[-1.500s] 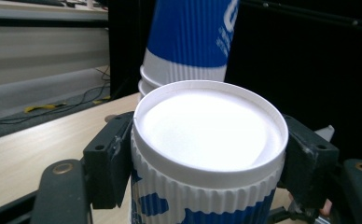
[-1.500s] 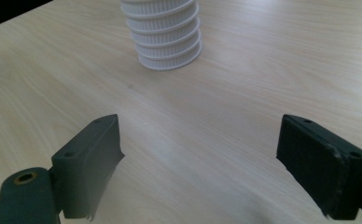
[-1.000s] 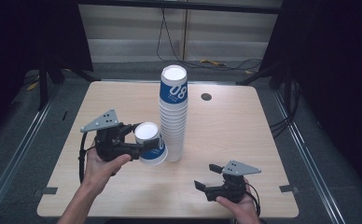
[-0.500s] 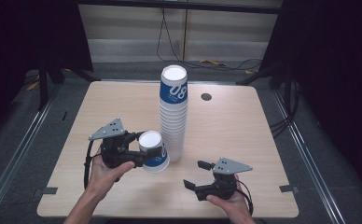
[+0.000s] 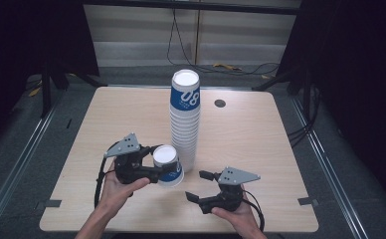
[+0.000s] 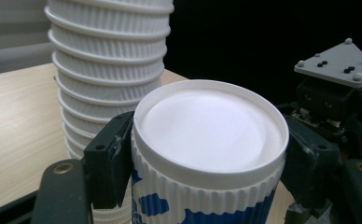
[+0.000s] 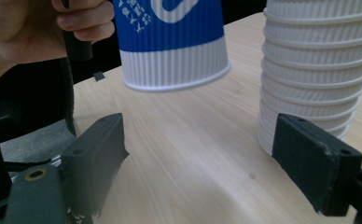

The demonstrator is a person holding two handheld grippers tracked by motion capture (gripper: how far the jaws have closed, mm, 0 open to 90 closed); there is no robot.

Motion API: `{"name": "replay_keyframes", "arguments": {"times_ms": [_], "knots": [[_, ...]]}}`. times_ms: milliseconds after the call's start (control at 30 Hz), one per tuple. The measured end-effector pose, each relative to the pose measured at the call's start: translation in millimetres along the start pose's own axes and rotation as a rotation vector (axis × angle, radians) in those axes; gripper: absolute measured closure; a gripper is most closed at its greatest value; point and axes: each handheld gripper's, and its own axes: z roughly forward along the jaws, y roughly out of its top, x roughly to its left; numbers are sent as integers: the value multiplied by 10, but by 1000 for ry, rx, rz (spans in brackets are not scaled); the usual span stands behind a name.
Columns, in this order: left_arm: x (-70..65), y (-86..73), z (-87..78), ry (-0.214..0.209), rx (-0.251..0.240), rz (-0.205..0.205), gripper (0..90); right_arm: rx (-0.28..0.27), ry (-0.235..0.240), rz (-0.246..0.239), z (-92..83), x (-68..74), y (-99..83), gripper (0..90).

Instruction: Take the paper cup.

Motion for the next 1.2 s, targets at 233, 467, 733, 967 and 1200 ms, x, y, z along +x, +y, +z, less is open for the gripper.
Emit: {"name": "replay_keyframes", "arguments": {"times_ms": [233,467,733,967,1200], "knots": [[-3,-89,41,-36,3,-16,281,-33,41,-9,22,45,-26,154],[-44,-129,106,-57,1,-32,281,-76,77,8,20,48,-16,154],[-108,-114,137,-94,-21,-52,281,-113,97,0,45,73,-25,148],[-155,-101,174,-126,-29,-65,281,-166,121,-6,51,74,-18,149],[-194,-98,214,-132,-19,-57,281,-189,130,5,65,64,-23,149]]}}
